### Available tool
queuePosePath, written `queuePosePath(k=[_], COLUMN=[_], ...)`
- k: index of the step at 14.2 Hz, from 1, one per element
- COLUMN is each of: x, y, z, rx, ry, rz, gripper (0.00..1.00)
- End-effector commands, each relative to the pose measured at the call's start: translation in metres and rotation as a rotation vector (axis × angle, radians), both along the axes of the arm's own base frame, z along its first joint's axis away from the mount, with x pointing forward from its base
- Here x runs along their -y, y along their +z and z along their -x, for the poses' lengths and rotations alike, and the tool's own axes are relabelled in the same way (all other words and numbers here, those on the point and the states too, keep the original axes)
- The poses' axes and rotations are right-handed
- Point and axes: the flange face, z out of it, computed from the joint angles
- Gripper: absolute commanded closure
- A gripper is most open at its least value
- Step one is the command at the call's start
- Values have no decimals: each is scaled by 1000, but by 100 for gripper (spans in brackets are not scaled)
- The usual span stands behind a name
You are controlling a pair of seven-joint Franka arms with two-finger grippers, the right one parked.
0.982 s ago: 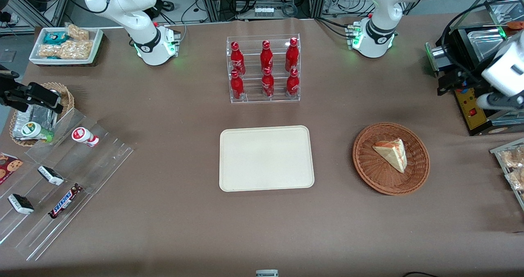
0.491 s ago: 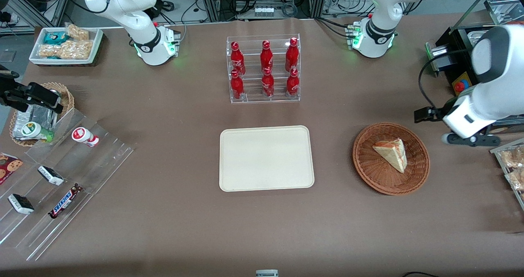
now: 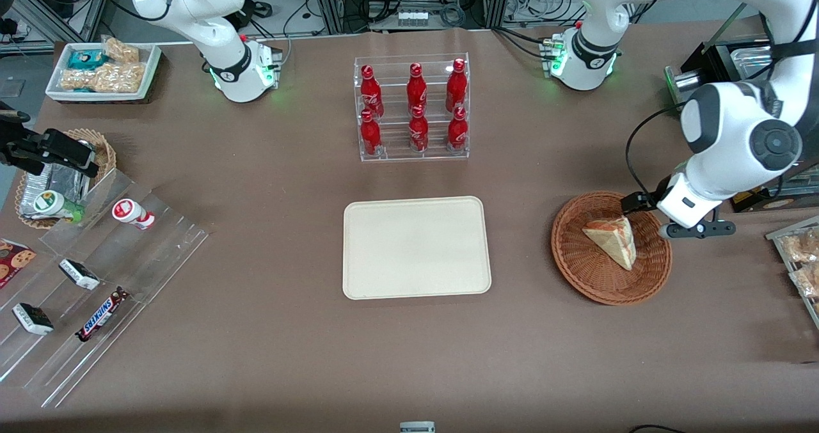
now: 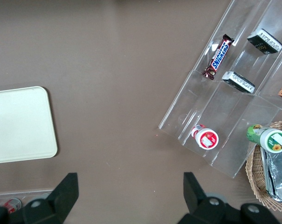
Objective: Place sandwich from basket to tray
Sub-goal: 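Move the left gripper over the sandwich in the basket and lower it, then close the left gripper on the wrapped sandwich, then lift the sandwich and carry it over the cream tray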
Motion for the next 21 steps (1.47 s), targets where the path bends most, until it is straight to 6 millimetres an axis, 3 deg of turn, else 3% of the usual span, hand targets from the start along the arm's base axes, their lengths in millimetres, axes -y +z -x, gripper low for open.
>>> queuePosePath(k=[1,7,12,13,14,15,17,19,21], x=[-1,2,8,8,7,8,12,22,52], y=[-4,-51,-88,-92,-93,-92,-78,-50,-27], z=[2,-11,-12,-12,-11,-12,-21,-39,-54], rx=[38,52,36,26,14,11,2,-38,-78], ry=[239,706,796,801,827,844,857,831,767], rz=[-11,-10,20,19,16,15,15,7,0], gripper=[0,0,0,22,60,79,93,95,95])
